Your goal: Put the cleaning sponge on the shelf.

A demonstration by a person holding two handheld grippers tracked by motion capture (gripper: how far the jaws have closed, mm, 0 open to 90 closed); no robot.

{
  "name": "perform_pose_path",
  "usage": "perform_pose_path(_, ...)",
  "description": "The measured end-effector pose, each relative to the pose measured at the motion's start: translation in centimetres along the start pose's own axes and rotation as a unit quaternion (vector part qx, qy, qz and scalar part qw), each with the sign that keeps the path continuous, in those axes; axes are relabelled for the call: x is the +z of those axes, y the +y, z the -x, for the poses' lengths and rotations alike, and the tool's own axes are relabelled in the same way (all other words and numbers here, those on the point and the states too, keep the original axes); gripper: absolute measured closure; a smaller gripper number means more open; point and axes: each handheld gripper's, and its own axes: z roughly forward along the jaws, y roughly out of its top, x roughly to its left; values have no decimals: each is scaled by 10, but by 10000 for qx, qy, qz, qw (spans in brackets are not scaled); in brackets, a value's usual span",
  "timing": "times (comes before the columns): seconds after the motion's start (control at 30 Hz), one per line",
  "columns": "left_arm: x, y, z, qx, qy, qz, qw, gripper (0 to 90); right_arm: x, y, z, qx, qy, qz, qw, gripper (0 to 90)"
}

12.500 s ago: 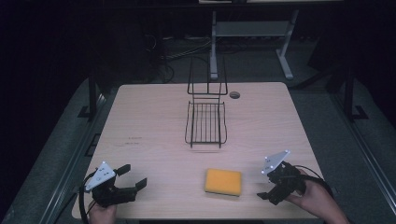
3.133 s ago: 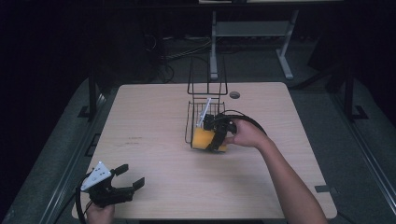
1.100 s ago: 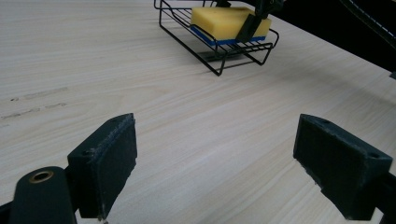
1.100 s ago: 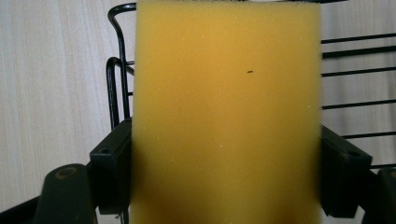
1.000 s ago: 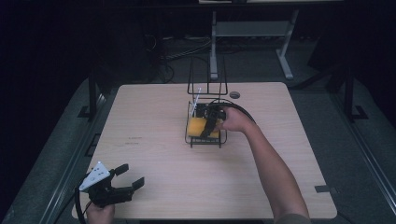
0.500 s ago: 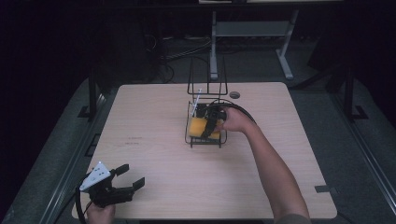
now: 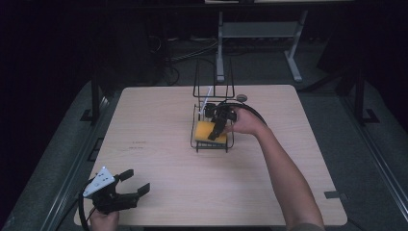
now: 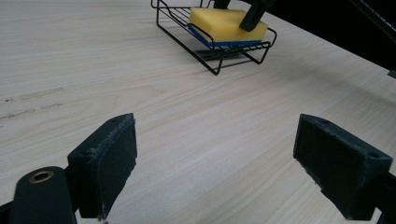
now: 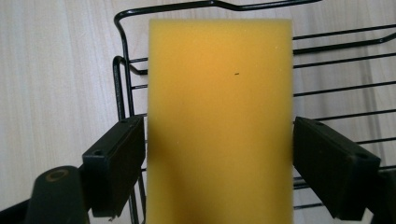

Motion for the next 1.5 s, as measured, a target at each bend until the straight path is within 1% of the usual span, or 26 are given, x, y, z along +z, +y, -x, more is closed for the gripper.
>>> perform_pose_path(0.1, 0, 0, 0, 5, 2, -7, 10000, 128, -1, -1, -1, 17, -5, -54, 10000, 183)
perform_pose_path(0.23, 0, 0, 0, 15, 6, -5, 10000, 128, -9, -2, -3, 17, -115, -39, 9999, 182)
perform_pose_path(0.37, 1, 0, 1, 21, -4, -5, 10000, 128, -14, -2, -5, -11, -116, -5, 9999, 184)
perform_pose_path(0.5, 1, 1, 1, 31, -4, -12, 10000, 128, -15, -1, -7, -38, -107, 24, 9999, 183)
perform_pose_path(0.67, 0, 1, 1, 43, 5, -24, 10000, 128, -18, 2, -14, -99, -103, 26, 9999, 184)
perform_pose_path(0.77, 0, 1, 1, 44, 2, -25, 10000, 128, -20, 3, -15, -137, -112, 28, 9998, 185)
perform_pose_path(0.87, 0, 1, 1, 47, 7, -28, 10000, 128, -22, 5, -21, -174, -90, 42, 9998, 186)
perform_pose_path(0.93, 0, 1, 1, 51, 10, -29, 10000, 128, -21, 5, -23, -171, -94, -6, 9998, 185)
perform_pose_path(1.03, 0, 0, 2, 39, 6, -17, 10000, 128, -22, 6, -25, -155, -80, 1, 9998, 185)
perform_pose_path(1.1, 0, 0, 2, 31, 5, -4, 10000, 128, -22, 5, -27, -162, -69, 44, 9998, 185)
perform_pose_path(1.13, 0, 0, 2, 39, 8, -16, 10000, 128, -21, 4, -28, -158, -20, 91, 9998, 185)
perform_pose_path(1.2, 0, 0, 2, 39, 8, -15, 10000, 128, -20, 3, -30, -214, -31, 95, 9997, 185)
perform_pose_path(1.27, 1, 0, 2, 53, 9, -28, 10000, 128, -20, 2, -32, -199, -2, 117, 9997, 185)
perform_pose_path(1.4, 1, 1, 3, 67, 3, -32, 10000, 128, -20, 4, -39, -221, -32, 3, 9997, 181)
perform_pose_path(1.5, 1, 1, 3, 44, 3, -18, 10000, 128, -22, 6, -43, -274, -29, 26, 9996, 181)
